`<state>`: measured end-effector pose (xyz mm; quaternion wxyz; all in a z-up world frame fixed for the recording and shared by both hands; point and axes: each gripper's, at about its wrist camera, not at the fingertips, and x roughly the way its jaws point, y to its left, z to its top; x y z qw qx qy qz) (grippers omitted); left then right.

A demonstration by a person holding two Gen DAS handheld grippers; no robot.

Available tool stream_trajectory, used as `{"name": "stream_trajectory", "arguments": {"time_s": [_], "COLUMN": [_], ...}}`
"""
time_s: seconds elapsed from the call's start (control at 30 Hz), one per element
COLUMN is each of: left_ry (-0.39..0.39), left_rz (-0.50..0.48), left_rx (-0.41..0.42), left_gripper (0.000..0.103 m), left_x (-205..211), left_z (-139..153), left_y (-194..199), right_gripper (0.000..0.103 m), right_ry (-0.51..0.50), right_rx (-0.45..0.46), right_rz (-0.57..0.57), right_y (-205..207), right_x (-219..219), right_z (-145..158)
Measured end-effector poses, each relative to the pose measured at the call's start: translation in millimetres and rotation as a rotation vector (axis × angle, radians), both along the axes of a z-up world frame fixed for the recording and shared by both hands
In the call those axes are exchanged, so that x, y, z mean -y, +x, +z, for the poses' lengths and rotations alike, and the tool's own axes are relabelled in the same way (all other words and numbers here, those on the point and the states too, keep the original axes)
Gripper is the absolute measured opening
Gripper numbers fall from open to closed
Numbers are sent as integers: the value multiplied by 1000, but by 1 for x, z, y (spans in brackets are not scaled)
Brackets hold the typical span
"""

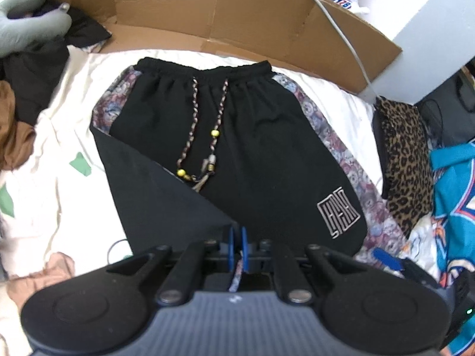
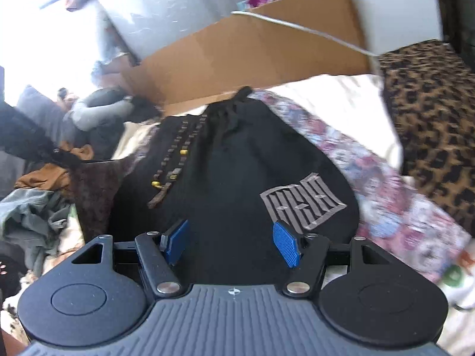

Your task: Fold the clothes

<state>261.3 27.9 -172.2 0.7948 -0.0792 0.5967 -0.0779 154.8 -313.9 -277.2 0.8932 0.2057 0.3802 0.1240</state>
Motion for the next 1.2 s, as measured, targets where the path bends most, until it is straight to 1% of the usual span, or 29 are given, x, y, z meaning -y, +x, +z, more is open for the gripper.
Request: {"name": "stream_trajectory", "arguments": {"time_s": [0.07, 0.13, 0.23, 0.3, 0.4, 0.47, 0.63, 0.7, 0.73, 0.77, 0.8, 0.9, 0.97, 1.0, 1.03, 1.07, 1.1, 1.13, 1.17, 1.2], "left_ry": [-12, -31, -38, -48, -69, -85, -102, -117, -121, -126, -130, -139, -141, -145, -162, -178, -159, -111, -73, -58], "left_rz": [-15, -7, -12, 4, 39, 55, 56, 65, 65, 65, 65, 52, 37, 31, 26, 19, -4, -44, -79, -94], "left_rx": [-11, -38, -42, -42, -53, -70, -60, -70, -75, -81, -88, -104, -104, -105, -104, -89, -66, -34, -3, 15], "left_gripper": [6, 6, 6, 6, 6, 6, 6, 6, 6, 6, 6, 6, 6, 7, 7, 8, 9, 14, 21, 25], "left_x": [6, 10, 14, 14, 13, 13, 20, 21, 23, 25, 27, 35, 39, 41, 42, 42, 46, 51, 56, 57], "left_z": [-5, -10, -11, -11, -12, -13, -8, -7, -7, -7, -7, -6, -4, -3, -1, 2, 7, 13, 17, 19], "left_y": [0, 0, -1, 0, 0, 0, 1, 1, 1, 1, 1, -1, -2, -3, -3, -4, -4, -5, -6, -7], "right_gripper": [69, 69, 69, 69, 69, 69, 68, 64, 59, 54, 52, 40, 24, 17, 2, 2, 2, 2, 2, 2], "right_ry": [32, 42, 63, 76, 66, 64, 67, 74, 74, 66, 56, 17, 5, 3, -2, -1, 1, 2, 3, 6], "right_rx": [1, 25, 62, 99, 161, 174, 155, 177, 182, 182, 181, 181, 183, 186, 191, 192, 192, 192, 188, 181], "right_rz": [32, 73, 135, 194, 319, 373, 384, 365, 351, 341, 332, 302, 280, 272, 264, 254, 243, 231, 216, 204], "right_y": [9, 15, 26, 33, 40, 44, 54, 54, 53, 53, 53, 53, 54, 54, 55, 55, 54, 53, 52, 52], "right_x": [-6, -13, -24, -36, -61, -78, -105, -110, -111, -114, -116, -124, -125, -124, -123, -120, -117, -114, -109, -105], "right_z": [0, 6, 18, 28, 39, 42, 36, 33, 31, 29, 27, 20, 18, 17, 17, 16, 15, 14, 13, 11]}}
